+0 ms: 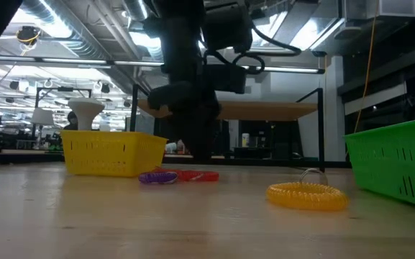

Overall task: Pick & Place Office Desk Supplies
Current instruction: Put the orange spring keychain into the yellow bin, then put the purple spring keychain into the yellow bin

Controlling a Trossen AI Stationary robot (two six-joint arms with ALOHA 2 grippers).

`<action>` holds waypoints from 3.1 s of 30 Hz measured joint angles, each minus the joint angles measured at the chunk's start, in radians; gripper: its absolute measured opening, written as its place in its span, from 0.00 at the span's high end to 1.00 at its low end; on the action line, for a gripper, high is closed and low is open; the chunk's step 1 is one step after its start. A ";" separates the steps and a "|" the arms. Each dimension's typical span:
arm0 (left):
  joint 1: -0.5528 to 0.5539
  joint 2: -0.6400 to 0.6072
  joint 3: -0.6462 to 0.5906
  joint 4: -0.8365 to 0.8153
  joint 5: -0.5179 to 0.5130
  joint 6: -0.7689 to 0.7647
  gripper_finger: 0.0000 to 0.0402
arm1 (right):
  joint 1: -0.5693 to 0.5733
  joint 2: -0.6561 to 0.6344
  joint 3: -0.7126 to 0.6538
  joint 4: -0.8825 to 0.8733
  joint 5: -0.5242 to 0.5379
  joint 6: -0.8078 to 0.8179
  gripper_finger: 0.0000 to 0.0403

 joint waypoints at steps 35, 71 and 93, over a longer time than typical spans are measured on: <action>0.008 0.083 0.254 -0.107 0.144 -0.177 0.97 | 0.000 0.000 0.000 0.000 0.000 0.001 0.46; 0.056 -0.926 -0.853 0.426 -0.013 -0.652 0.98 | 0.000 0.000 0.000 0.000 0.000 0.001 0.46; 0.057 -0.926 -0.906 0.541 0.106 -0.730 0.61 | 0.000 0.000 0.000 0.000 0.000 0.001 0.46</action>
